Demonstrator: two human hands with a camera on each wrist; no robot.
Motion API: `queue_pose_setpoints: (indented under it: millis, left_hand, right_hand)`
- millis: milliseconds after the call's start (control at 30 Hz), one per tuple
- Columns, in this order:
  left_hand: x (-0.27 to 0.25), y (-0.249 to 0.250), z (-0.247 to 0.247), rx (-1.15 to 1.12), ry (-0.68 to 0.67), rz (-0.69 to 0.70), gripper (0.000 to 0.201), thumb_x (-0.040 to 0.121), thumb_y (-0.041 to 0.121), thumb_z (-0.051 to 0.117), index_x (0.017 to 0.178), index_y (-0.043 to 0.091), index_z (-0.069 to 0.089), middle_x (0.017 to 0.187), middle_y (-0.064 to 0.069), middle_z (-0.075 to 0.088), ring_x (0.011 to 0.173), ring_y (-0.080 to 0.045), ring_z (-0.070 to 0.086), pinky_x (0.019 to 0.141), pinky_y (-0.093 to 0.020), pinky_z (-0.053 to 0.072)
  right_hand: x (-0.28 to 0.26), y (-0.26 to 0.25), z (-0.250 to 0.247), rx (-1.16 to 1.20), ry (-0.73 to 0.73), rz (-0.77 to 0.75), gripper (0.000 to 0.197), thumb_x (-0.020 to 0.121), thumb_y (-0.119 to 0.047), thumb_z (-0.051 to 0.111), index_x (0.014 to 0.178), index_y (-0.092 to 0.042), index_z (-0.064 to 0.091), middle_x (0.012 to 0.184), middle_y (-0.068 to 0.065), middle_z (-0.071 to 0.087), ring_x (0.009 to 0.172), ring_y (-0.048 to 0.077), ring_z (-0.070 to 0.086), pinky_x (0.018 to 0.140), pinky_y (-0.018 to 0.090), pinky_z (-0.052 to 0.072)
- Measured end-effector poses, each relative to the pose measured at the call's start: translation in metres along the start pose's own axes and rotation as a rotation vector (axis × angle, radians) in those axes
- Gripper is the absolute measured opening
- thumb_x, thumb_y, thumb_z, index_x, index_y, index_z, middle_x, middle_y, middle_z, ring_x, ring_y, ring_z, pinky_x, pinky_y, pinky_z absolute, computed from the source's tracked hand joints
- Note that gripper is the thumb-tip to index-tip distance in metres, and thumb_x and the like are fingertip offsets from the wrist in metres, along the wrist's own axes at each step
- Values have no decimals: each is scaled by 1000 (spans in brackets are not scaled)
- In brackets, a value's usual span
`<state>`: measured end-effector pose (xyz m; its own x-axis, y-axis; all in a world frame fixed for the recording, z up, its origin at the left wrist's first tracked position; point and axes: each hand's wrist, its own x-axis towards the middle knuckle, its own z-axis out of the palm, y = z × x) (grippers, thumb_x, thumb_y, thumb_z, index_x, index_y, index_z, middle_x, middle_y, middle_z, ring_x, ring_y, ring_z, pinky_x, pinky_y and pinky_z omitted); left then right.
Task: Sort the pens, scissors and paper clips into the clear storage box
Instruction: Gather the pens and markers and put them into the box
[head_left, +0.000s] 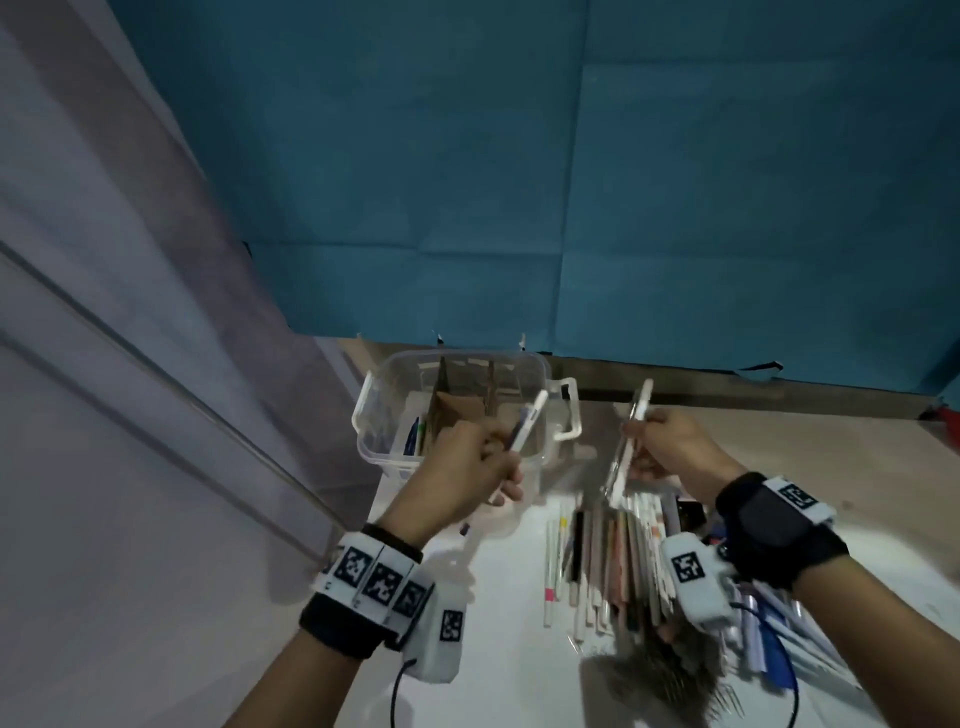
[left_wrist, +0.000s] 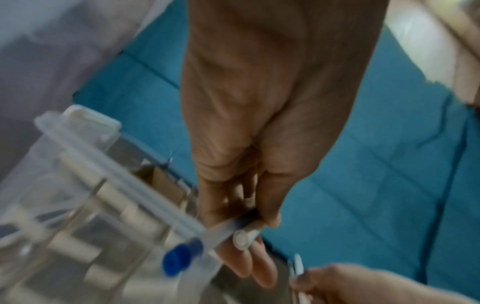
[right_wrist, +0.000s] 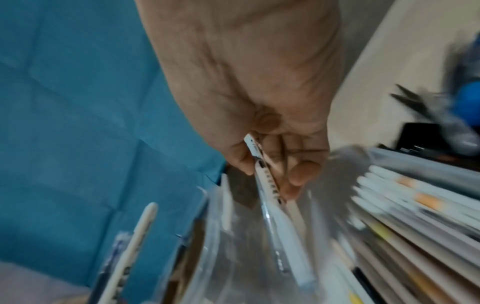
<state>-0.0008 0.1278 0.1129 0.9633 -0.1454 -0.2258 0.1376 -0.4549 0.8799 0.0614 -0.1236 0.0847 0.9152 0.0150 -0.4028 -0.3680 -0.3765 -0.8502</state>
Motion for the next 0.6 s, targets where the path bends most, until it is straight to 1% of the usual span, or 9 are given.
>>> queue_pose_setpoints:
  millis: [67,133,267,367,400,433,500,567,600]
  left_hand:
    - [11,1,-34,-14,152,-28,18,97,1,59,113,4,63,82,-11,72,73,-23,75,59,-30,57]
    - [21,-7,-64,-17,280,-114,18,93,-3,62,110,2,65,77,-9,72,69,-23,75,56,-32,57]
    - [34,-24,-101,124,395,-181,15,89,-3,63,94,10,68,72,-5,76,65,-13,75,59,-27,56]
    - [48,-31,-112,212,456,-191,5,86,-2,66,85,3,67,66,0,70,59,-3,71,53,-19,52]
    - [50,-31,-114,238,460,-194,2,86,3,67,86,3,68,69,-2,69,64,-7,73,55,-20,53]
    - [53,-32,-115,265,459,-204,9,87,9,65,93,3,70,78,-6,72,78,-16,75,64,-25,56]
    - [50,-34,-116,333,455,-221,25,94,15,59,115,4,67,108,-12,72,104,-30,69,87,-33,54]
    - [41,-35,-113,379,477,-186,33,97,11,56,129,4,60,123,-12,68,114,-30,65,96,-33,48]
    - [35,-36,-111,374,489,-152,32,97,10,57,128,5,62,122,-11,69,111,-27,66,95,-32,49]
  right_hand:
    - [9,-30,7,-1,53,-109,18,100,-15,53,93,-1,62,65,9,57,52,21,57,51,32,50]
    - [17,-61,32,-35,-4,-193,19,98,-14,56,88,0,64,64,11,60,50,21,57,47,29,48]
    - [19,-108,105,-110,-205,-251,22,93,-13,62,72,-6,62,56,10,60,34,14,53,37,21,42]
    - [25,-134,149,-64,-237,-249,19,95,-14,61,81,0,64,58,9,59,34,12,53,35,19,42]
    - [29,-139,160,-22,-261,-220,17,95,-14,60,89,1,65,61,9,60,40,14,56,38,23,48]
    - [33,-142,169,19,-300,-192,16,96,-13,61,96,2,66,65,9,61,47,17,58,45,28,55]
    - [42,-140,179,28,-353,-156,23,94,-15,63,104,5,67,73,11,63,57,20,61,63,39,61]
    - [47,-132,178,-54,-345,-162,27,93,-19,65,98,8,68,72,14,62,62,25,62,77,49,61]
    - [48,-128,174,-83,-336,-182,26,93,-18,64,90,7,67,71,16,61,63,27,62,79,52,60]
